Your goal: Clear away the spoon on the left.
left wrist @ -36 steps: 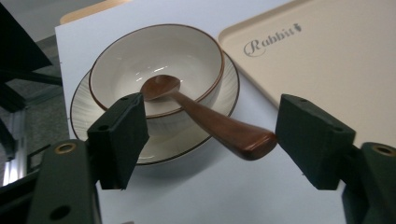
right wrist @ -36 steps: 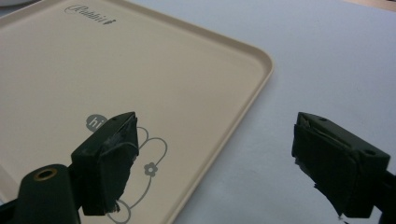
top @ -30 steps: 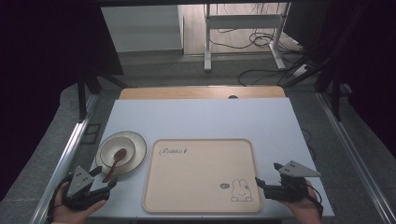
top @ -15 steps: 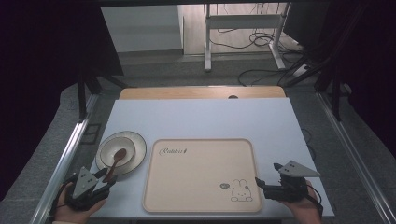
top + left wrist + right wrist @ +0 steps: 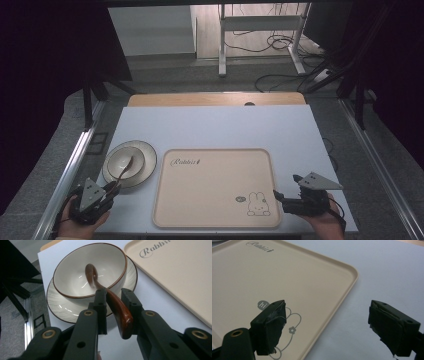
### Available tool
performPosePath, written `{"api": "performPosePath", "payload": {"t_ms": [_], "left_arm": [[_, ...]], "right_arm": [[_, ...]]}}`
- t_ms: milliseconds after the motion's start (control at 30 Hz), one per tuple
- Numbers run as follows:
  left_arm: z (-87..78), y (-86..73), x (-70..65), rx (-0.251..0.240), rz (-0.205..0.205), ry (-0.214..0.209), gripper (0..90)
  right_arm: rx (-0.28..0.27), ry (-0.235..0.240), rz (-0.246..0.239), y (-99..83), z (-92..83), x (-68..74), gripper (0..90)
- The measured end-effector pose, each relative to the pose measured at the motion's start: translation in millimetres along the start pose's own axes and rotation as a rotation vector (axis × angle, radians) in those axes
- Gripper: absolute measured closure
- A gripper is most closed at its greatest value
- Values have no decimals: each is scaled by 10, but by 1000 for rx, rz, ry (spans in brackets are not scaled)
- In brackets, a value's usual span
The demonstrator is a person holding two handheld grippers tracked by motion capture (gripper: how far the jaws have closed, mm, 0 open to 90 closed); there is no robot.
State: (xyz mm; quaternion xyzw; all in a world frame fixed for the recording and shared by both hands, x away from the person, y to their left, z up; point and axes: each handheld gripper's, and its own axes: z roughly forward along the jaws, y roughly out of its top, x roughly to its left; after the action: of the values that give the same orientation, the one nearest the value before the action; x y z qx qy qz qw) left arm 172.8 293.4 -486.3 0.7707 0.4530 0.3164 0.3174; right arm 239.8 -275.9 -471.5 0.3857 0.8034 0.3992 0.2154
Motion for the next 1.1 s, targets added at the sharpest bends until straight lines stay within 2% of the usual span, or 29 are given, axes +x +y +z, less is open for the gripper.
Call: {"api": "performPosePath", "payload": {"t_ms": [133,433,1100], "left_arm": [[-13,-5,26,2,-24,13,801],[-23,-9,57,11,-52,28,842],[-64,1,80,-15,-70,36,845]], "right_arm": [[0,0,-1,0,0,1,149],[0,-2,-3,1,-1,0,150],[0,-5,-6,-1,-4,-5,150]]}}
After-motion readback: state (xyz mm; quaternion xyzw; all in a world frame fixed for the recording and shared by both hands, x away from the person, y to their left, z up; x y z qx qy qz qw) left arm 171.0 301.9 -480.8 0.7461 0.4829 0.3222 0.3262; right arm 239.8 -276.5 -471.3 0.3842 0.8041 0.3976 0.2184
